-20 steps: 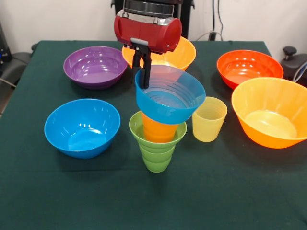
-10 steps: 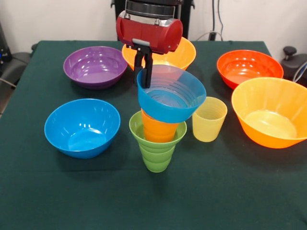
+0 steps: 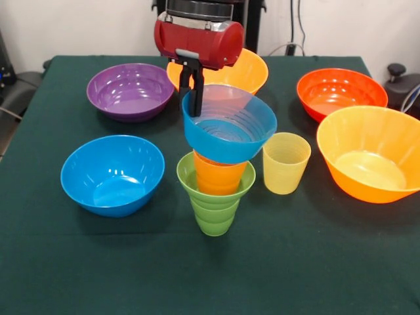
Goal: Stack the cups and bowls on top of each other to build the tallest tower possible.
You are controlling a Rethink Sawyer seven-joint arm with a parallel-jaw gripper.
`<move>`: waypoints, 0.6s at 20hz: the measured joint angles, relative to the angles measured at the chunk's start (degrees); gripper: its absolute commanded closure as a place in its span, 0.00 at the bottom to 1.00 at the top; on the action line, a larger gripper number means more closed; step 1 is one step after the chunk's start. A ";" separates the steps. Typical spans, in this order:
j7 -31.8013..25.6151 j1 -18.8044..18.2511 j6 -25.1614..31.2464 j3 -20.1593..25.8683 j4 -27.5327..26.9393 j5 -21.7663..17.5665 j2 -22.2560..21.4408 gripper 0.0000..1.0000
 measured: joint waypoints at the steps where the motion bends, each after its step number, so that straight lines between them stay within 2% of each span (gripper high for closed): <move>1: 0.00 -0.25 -0.17 0.19 0.17 0.00 -0.08 1.00; 12: 0.00 -5.73 -3.47 4.70 3.09 0.00 -1.13 1.00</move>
